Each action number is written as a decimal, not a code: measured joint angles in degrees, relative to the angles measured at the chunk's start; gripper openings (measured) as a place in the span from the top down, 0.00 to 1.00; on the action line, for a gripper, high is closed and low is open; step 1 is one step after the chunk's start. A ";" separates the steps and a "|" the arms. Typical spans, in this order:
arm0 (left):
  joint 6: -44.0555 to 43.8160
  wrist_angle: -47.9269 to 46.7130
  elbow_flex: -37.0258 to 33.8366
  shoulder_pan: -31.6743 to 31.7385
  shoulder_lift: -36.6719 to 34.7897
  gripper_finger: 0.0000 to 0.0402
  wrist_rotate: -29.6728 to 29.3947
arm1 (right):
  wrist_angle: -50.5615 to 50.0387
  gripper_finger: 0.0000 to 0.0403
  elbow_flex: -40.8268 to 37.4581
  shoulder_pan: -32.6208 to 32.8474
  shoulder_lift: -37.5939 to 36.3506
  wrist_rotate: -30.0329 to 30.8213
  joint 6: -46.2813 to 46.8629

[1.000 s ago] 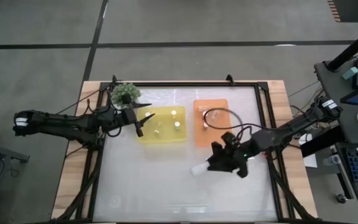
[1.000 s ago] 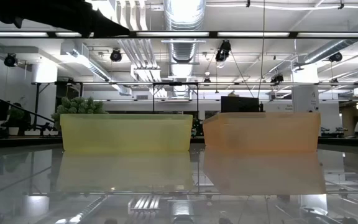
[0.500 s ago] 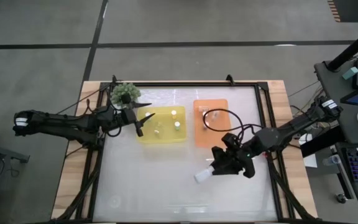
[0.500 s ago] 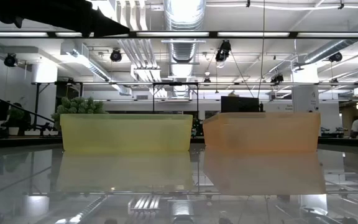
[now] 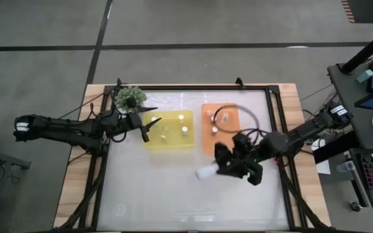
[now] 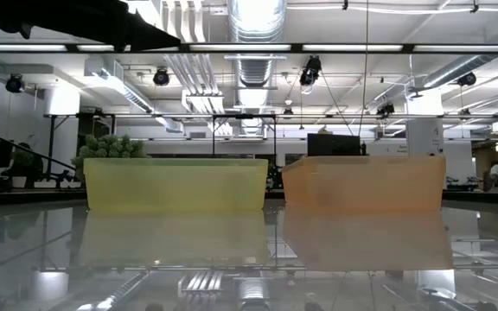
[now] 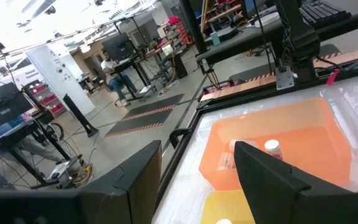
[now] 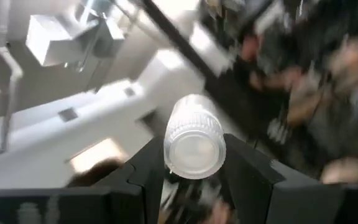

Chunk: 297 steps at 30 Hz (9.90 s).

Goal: Pick and place medicine bottles into bin by pill shape (circle, oval)
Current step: Put the transparent pill bottle into the orange bin, then return to Home Position

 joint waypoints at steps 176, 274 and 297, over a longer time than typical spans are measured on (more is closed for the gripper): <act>-10.94 -17.35 0.71 -17.35 -12.42 0.53 -0.32 | -57.29 0.52 -16.71 -20.06 -30.82 11.33 -54.71; -15.23 -6.47 -27.30 -17.70 -27.00 0.89 -5.64 | -46.22 0.94 -52.61 -20.39 -68.63 -0.33 -66.35; -15.21 -6.47 -27.30 -17.70 -27.02 0.89 -5.64 | -46.24 0.94 -52.63 -20.39 -68.63 -0.33 -66.35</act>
